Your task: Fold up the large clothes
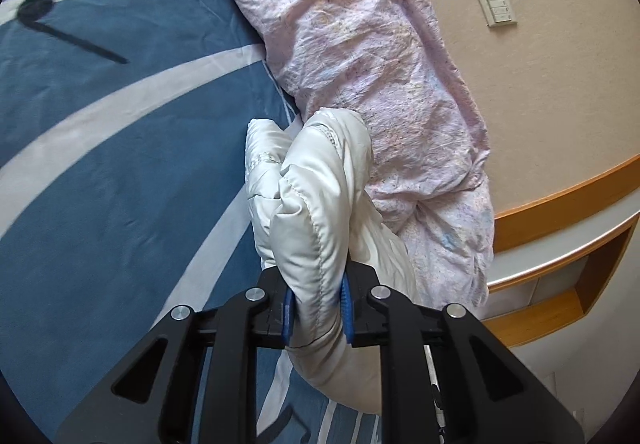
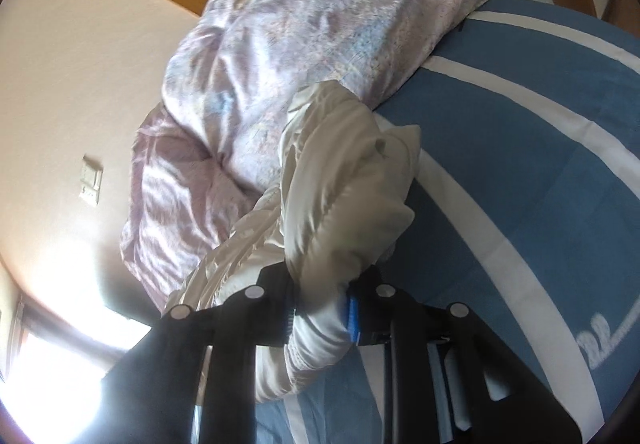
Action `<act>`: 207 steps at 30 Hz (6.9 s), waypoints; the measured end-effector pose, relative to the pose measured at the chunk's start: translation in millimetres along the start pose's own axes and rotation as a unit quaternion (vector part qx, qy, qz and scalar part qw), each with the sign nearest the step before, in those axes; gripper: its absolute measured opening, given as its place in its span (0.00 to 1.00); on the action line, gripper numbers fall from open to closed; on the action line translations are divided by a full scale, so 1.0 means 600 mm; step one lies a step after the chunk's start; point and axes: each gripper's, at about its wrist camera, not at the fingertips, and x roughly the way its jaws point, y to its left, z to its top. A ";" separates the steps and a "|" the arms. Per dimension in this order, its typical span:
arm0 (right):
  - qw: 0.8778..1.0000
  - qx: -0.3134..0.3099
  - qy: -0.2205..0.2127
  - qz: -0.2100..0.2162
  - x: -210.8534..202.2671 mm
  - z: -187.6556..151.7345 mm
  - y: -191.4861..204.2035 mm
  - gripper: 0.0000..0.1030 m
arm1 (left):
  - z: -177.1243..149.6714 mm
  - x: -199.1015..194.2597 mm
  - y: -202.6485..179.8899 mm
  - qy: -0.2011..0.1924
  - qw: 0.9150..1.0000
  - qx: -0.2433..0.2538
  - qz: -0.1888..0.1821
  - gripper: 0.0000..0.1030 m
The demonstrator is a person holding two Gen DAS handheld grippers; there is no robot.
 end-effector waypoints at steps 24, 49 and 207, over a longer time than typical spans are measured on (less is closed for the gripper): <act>0.979 -0.134 0.011 -0.156 -0.098 -0.140 -0.003 0.61 | -0.071 -0.123 0.099 0.010 0.999 -0.027 0.020 0.28; 0.879 -0.443 -0.015 -0.177 0.056 -0.256 0.293 0.73 | -0.095 -0.105 0.069 -0.047 0.991 0.063 0.106 0.85; 0.943 -0.300 0.038 -0.137 0.112 0.049 0.003 0.55 | -0.439 0.439 -0.348 0.073 0.812 0.558 0.156 0.91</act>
